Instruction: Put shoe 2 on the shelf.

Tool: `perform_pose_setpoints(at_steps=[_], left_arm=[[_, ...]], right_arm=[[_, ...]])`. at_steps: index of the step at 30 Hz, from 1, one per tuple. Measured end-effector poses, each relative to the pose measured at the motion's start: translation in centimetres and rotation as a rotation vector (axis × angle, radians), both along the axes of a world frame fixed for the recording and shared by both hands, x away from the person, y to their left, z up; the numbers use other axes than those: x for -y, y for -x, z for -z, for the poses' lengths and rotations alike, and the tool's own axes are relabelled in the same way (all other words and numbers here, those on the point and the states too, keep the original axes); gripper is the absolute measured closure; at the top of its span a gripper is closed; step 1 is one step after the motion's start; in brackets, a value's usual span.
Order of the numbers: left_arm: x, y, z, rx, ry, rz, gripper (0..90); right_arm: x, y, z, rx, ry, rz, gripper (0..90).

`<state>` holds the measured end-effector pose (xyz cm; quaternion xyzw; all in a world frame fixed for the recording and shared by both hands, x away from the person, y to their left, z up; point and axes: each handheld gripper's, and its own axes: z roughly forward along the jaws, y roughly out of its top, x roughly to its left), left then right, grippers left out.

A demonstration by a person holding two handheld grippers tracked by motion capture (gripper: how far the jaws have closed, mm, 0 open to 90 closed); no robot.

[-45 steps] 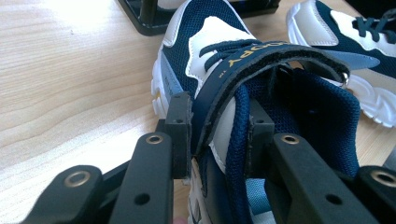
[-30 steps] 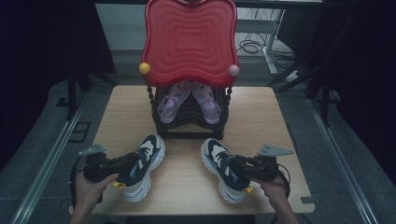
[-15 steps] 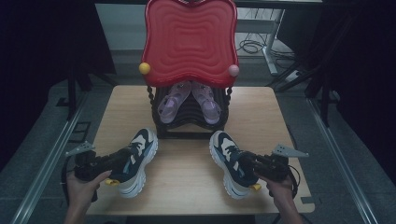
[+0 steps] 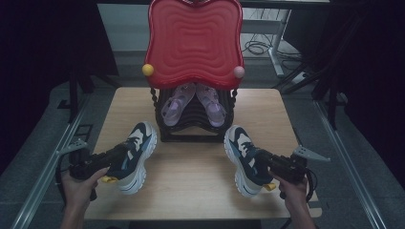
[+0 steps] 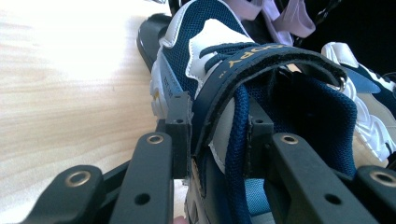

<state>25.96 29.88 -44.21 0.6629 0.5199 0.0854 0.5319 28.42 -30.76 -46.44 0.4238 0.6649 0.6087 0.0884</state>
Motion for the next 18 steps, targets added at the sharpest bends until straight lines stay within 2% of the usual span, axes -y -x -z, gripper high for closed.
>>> perform_pose_setpoints(at_steps=[8, 12, 18], left_arm=[[-0.6, -0.3, 0.0, 0.006, 0.015, -0.022, 69.8], [-0.8, -0.4, -0.1, 0.011, 0.017, -0.032, 69.8], [-1.0, -1.1, -0.3, 0.034, 0.037, -0.046, 69.8]], right_arm=[[0.9, -0.6, -0.1, -0.006, -0.024, 0.035, 73.2], [1.2, -0.8, -0.2, 0.005, -0.029, 0.050, 73.2], [1.6, -1.3, -0.7, 0.014, -0.044, 0.079, 73.2]])
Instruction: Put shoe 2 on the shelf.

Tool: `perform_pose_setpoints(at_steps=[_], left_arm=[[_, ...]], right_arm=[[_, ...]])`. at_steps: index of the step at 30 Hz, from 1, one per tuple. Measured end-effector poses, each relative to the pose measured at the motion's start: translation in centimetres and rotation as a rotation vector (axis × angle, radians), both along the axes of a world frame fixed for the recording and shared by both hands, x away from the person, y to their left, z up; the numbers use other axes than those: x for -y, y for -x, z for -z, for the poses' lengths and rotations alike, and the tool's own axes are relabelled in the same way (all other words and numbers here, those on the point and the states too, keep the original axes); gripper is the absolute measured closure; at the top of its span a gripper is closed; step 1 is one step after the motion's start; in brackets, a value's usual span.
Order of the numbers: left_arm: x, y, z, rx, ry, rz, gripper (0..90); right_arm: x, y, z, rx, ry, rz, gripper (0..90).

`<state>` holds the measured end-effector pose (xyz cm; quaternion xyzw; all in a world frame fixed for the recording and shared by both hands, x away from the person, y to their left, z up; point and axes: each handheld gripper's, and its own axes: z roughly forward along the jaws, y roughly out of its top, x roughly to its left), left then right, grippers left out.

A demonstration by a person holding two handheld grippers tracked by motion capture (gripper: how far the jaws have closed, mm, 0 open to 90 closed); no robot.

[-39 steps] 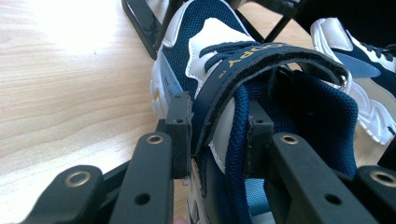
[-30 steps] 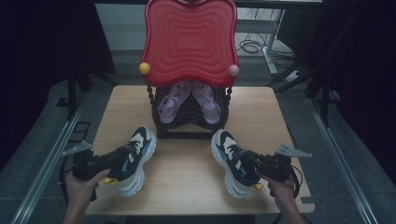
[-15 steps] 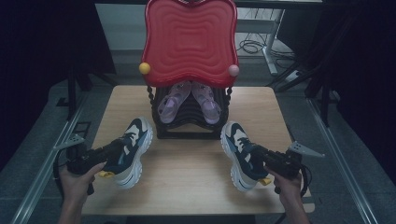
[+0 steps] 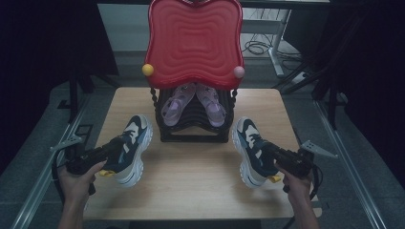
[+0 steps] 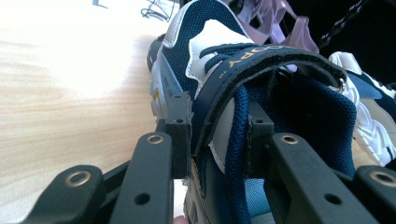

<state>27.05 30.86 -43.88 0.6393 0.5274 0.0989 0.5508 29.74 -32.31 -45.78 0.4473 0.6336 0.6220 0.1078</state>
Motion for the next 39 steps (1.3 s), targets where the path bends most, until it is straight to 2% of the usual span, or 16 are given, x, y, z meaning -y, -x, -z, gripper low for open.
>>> perform_pose_setpoints(at_steps=[11, 16, 18, 27, 39], left_arm=[[-0.3, -1.8, -0.5, 0.016, -0.004, -0.028, 69.8], [-0.5, -2.6, -1.1, 0.035, 0.008, -0.039, 69.9], [-0.6, -3.0, -1.4, 0.049, 0.000, -0.047, 69.8], [-0.7, -4.5, -2.3, 0.068, 0.030, -0.053, 69.8], [-0.9, -6.3, -3.6, 0.095, 0.057, -0.063, 70.0]], right_arm=[[0.1, -1.9, -0.9, 0.035, -0.021, 0.051, 73.2], [0.4, -2.7, -1.7, 0.046, -0.032, 0.069, 73.2], [0.4, -3.1, -2.0, 0.053, -0.035, 0.076, 73.2], [0.3, -5.1, -2.7, 0.067, -0.055, 0.109, 73.1], [0.4, -6.4, -4.4, 0.090, -0.083, 0.131, 73.1]])
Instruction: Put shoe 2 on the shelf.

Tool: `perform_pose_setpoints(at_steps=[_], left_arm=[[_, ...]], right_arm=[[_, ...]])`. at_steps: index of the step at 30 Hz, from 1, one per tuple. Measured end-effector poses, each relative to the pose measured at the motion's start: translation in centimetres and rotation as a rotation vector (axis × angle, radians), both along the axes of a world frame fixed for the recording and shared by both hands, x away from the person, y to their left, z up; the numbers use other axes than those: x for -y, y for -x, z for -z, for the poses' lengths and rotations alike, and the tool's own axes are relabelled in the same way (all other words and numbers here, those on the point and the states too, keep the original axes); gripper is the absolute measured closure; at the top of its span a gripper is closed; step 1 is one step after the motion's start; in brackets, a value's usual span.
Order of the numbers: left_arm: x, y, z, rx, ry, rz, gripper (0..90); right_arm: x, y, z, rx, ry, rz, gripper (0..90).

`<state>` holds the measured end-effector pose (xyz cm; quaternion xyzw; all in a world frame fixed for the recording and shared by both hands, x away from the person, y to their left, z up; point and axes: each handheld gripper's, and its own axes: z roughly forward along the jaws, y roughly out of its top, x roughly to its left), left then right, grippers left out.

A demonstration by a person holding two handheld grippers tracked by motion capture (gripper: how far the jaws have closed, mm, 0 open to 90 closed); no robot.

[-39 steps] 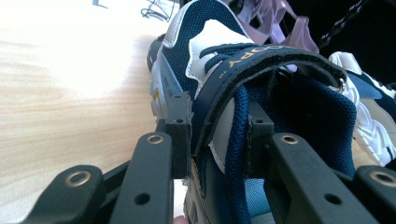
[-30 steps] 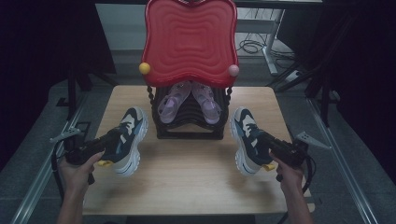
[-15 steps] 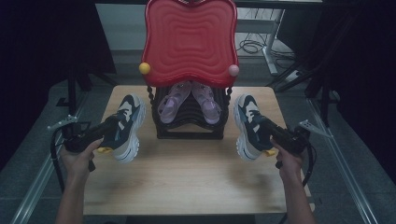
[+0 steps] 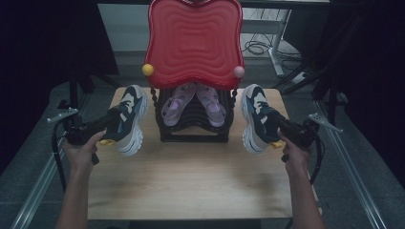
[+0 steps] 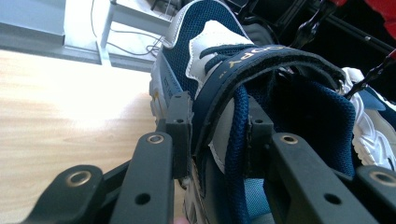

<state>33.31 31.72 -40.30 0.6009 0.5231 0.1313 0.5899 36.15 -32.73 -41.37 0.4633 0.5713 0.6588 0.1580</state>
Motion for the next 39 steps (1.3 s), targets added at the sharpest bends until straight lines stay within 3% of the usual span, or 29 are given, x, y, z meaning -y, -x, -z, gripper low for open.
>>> perform_pose_setpoints(at_steps=[3, 15, 22, 39], left_arm=[[0.1, -0.5, -0.4, 0.007, 0.018, 0.004, 70.0], [0.2, -1.4, -2.4, 0.040, 0.026, -0.010, 70.1], [0.2, -1.8, -3.5, 0.068, 0.045, -0.021, 70.2], [0.3, -2.6, -6.2, 0.106, 0.030, -0.035, 70.3]], right_arm=[[0.1, -0.4, -0.4, 0.003, -0.015, 0.003, 73.0], [0.2, -1.3, -1.7, 0.021, -0.041, 0.027, 73.0], [0.3, -1.5, -3.4, 0.054, -0.059, 0.040, 73.0], [-0.5, -2.4, -7.4, 0.094, -0.058, 0.053, 73.0]])
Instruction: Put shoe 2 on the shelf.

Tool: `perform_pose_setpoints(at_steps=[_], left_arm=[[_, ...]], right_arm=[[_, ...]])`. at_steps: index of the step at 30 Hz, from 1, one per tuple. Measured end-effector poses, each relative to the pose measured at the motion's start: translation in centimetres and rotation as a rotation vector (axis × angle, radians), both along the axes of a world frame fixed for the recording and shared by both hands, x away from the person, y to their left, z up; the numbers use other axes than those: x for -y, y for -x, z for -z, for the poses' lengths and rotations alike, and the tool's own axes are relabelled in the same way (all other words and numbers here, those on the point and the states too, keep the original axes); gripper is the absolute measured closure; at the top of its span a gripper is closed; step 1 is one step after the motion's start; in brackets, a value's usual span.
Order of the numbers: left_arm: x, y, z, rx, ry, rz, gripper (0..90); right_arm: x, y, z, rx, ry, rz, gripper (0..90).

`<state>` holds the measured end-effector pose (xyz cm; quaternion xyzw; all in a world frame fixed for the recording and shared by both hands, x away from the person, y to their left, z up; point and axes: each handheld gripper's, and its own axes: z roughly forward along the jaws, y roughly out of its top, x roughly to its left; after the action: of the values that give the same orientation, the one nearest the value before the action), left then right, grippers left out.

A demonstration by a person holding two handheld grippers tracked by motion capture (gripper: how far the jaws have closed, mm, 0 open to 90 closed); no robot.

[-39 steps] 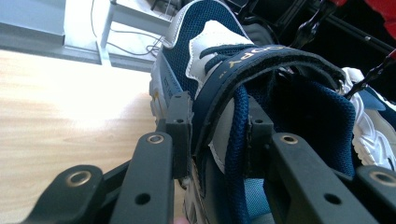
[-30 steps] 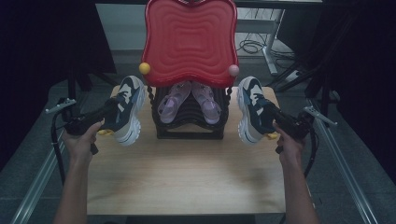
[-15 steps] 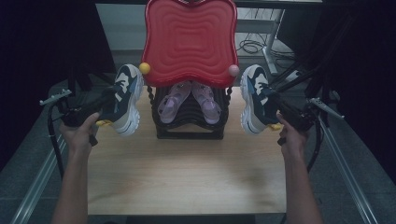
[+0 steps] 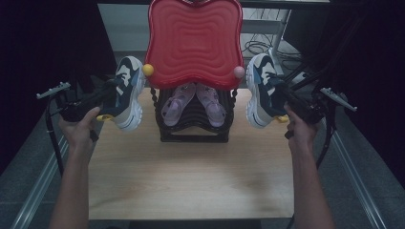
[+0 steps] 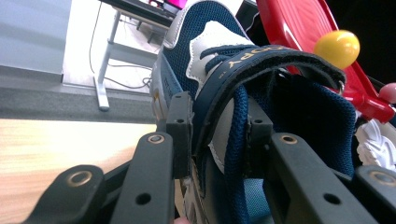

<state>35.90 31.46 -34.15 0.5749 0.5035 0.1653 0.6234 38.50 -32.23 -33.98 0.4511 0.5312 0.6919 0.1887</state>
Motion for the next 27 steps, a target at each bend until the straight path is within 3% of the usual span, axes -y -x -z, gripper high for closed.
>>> perform_pose_setpoints(at_steps=[7, 27], left_arm=[[-0.3, -0.1, -1.0, 0.016, 0.011, -0.013, 70.3], [-0.7, -1.0, -3.7, 0.048, 0.027, -0.031, 70.5]], right_arm=[[-0.5, -0.4, -1.4, 0.010, -0.014, 0.007, 73.1], [-1.2, -1.3, -4.6, 0.031, 0.015, 0.029, 73.1]])
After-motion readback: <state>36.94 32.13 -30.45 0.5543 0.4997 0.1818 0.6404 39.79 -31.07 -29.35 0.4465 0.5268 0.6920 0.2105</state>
